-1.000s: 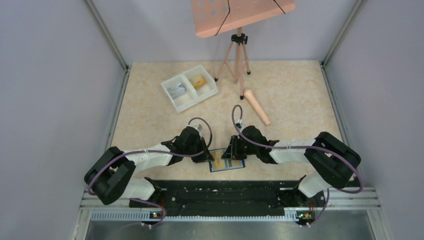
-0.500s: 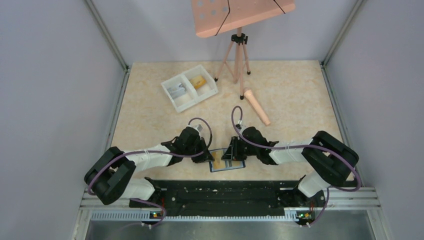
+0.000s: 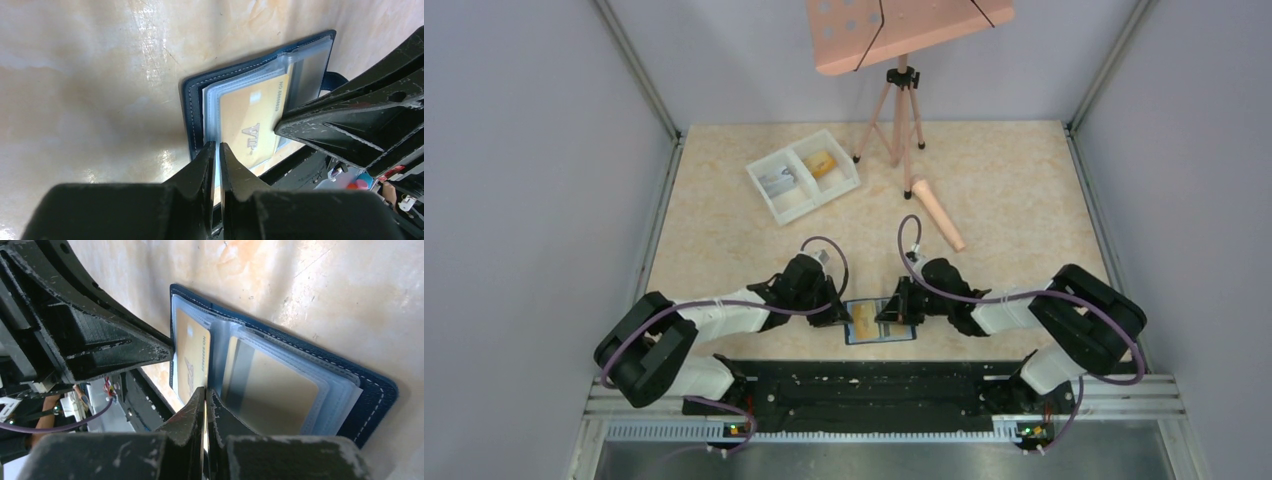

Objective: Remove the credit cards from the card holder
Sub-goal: Remove the credit card from the card holder.

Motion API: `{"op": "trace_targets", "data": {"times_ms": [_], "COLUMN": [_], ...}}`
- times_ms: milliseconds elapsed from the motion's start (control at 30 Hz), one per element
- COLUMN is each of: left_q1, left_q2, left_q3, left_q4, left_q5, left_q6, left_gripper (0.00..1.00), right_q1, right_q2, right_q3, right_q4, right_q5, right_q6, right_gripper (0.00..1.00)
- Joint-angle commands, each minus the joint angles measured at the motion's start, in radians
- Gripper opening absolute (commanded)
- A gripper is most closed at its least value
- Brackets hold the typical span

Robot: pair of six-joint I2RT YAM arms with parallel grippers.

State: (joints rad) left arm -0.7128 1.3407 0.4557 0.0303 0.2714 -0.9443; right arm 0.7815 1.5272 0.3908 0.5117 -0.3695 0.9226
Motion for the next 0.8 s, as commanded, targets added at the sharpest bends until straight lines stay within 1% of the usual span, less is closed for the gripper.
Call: {"op": "trace_targets", "data": {"times_ms": [0,100,267,433,633,767], "left_q1": [0.002,0.002,0.002,0.002,0.001,0.002], "left_q2": [0.028,0.053,0.086,0.085,0.093,0.112], "left_q3": [-0.017,-0.011,-0.003,-0.001,0.004,0.011], "left_q4": [-0.017,-0.021,-0.016,-0.025,-0.026,-0.026], "left_q5": [-0.027,-0.029,-0.025,-0.029,-0.041,-0.040], "left_q6": [0.008,0.013,0.018,0.017,0.021,0.020], "left_gripper": [0.13,0.13,0.13,0.13,0.13,0.13], "right_q1": [-0.021,-0.025,-0.035,-0.052,-0.068,-0.105], "right_q2": [-0.062,-0.072,-0.064,-0.080,-0.125,-0.152], "right_q3": [-0.017,-0.020,-0.043,-0.067,-0.073,-0.091], "right_q4": [0.050,0.045,0.089,0.106,0.048,0.016], "right_q5": [-0.037,-0.046,-0.071,-0.078,-0.073,-0.079], "right_q6": [-0.007,-0.012,0.003,0.011,-0.007,-0.033], "right_gripper": [0.00,0.00,0.00,0.00,0.00,0.00]}}
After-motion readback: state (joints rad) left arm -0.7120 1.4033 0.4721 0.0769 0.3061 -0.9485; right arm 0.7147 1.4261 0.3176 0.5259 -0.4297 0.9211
